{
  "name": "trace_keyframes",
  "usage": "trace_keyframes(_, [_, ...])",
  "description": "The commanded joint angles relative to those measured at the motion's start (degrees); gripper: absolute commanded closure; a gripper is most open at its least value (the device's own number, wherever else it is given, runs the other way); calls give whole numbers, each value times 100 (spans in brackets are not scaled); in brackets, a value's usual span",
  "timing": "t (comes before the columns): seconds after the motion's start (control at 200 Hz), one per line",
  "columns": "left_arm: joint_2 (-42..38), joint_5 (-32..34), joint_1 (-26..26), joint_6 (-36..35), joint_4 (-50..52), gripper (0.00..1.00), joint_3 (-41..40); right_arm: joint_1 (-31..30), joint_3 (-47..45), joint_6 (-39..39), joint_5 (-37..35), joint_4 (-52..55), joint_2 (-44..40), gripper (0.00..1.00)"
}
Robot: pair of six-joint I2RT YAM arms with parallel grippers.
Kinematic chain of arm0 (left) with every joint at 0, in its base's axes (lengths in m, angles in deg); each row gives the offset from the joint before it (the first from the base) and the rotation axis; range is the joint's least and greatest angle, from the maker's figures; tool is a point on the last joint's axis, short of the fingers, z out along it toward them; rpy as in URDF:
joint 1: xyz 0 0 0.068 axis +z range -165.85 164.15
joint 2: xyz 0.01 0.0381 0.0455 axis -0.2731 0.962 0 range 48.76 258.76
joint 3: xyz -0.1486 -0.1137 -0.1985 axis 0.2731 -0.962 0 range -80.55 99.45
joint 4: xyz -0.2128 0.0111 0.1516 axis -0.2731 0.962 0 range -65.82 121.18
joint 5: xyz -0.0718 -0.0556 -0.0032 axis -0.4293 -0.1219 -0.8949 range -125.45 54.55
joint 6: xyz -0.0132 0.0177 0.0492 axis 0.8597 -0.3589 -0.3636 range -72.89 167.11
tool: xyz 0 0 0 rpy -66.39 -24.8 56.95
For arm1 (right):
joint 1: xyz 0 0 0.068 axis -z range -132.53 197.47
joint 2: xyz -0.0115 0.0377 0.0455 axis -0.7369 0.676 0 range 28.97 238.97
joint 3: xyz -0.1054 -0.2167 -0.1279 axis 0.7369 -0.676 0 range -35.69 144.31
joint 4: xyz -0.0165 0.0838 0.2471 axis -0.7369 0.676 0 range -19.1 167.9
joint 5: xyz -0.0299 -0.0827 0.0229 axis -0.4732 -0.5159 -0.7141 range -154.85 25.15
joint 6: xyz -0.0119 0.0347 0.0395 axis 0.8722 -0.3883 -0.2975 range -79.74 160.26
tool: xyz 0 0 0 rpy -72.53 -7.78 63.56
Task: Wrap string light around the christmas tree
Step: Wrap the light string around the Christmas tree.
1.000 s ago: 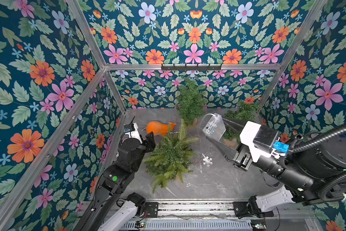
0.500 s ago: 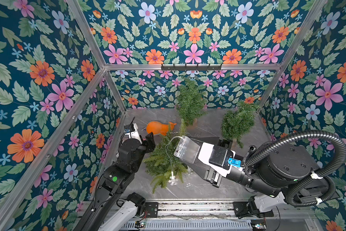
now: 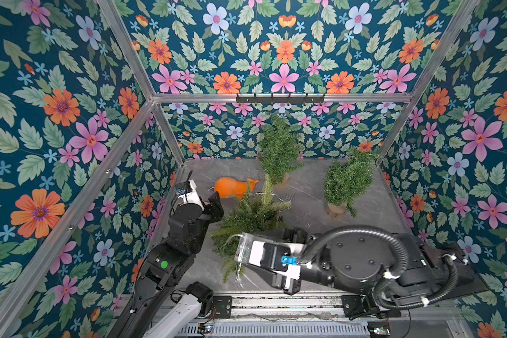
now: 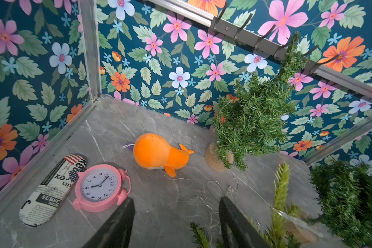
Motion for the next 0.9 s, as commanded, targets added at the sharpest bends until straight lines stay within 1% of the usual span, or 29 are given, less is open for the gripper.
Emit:
trace_keyframes(0.0, [-120,618,1,-103,40,35,90,5,276,37,258,147,384,76])
trace_keyframes(0.075, [-236,1025,3,-60,107,36,136,51,477,151,279,134,615,77])
trace_keyframes(0.11, [-294,1176,7,-43,130,36,154,130,605,142,346,159,906,77])
trace_keyframes(0.245, [-528,1531,11,10,111,37,156,579,1046,-55,833,405,1397,78])
trace_keyframes(0.415, [-725,1635,0,-37,98,37,119,858,1660,154,751,830,2075,79])
trace_keyframes(0.55, [-798,1808,7,-92,189,37,105,1036,2108,244,918,1032,2442,79])
trace_keyframes(0.595, [-822,1962,4,-120,221,38,115,1055,2188,367,852,993,2528,79])
trace_keyframes(0.655, [-867,2457,3,22,457,40,197,1091,2374,500,774,1014,2685,79])
trace_keyframes(0.705, [-931,2857,6,128,614,41,241,1142,2527,568,756,1066,2802,79])
trace_keyframes(0.76, [-1072,3103,-1,134,624,41,236,1188,2548,674,672,1012,2849,79])
trace_keyframes(0.825, [-1270,3166,5,121,526,41,216,1231,2473,914,447,857,2909,79])
trace_keyframes(0.895, [-1397,2995,6,-19,400,41,167,1279,2409,1131,300,659,2981,79])
